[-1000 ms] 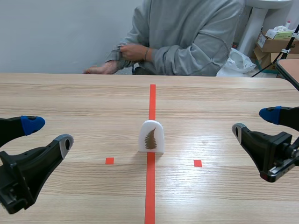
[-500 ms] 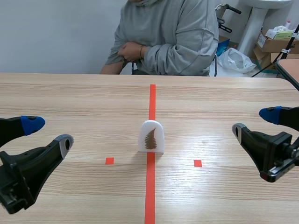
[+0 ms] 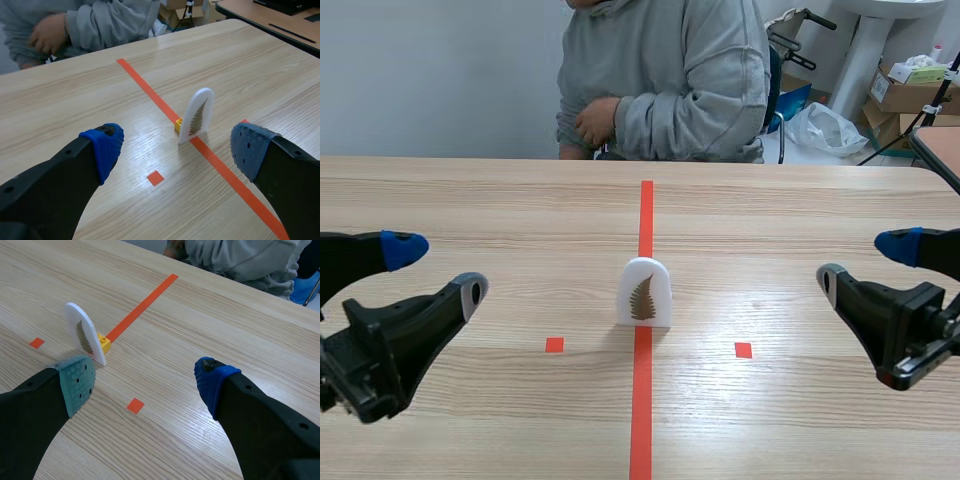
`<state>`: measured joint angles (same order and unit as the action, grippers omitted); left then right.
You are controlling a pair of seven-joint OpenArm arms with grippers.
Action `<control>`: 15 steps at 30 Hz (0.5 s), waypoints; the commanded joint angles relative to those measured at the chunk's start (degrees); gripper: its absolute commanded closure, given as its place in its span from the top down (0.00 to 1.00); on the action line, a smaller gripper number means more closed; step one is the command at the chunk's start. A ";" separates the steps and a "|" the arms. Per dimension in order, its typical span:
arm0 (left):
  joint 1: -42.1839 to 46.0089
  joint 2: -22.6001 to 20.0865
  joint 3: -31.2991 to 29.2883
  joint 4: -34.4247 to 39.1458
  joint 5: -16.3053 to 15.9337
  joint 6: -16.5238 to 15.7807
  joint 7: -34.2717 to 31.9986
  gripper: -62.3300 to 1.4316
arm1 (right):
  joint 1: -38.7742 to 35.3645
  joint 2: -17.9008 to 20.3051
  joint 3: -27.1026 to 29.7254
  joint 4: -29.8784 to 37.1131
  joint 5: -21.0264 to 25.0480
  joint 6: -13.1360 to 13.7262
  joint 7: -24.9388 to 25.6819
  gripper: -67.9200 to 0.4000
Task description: Do the leaf sorting experiment
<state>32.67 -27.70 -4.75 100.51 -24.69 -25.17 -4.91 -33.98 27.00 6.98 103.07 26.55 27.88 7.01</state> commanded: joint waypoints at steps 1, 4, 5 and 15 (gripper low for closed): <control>-1.70 -1.46 1.29 -1.77 -0.35 -0.09 -0.33 0.75 | 0.83 0.28 0.22 0.46 0.70 -0.17 0.87 0.61; -4.98 -2.86 3.58 -5.60 -0.35 -0.09 -0.35 0.75 | 0.83 0.28 0.22 0.46 0.70 -0.17 0.87 0.61; -6.29 -3.17 4.44 -7.08 -0.35 -0.09 -0.37 0.75 | 0.83 0.28 0.22 0.46 0.68 -0.17 0.87 0.61; -19.67 -3.96 14.45 -19.34 0.31 -0.11 -0.44 0.75 | 0.83 0.28 0.22 0.46 0.68 -0.17 0.87 0.61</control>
<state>13.65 -31.64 9.21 80.09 -24.03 -25.15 -4.56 -33.98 27.00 6.98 103.07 26.55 27.88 7.03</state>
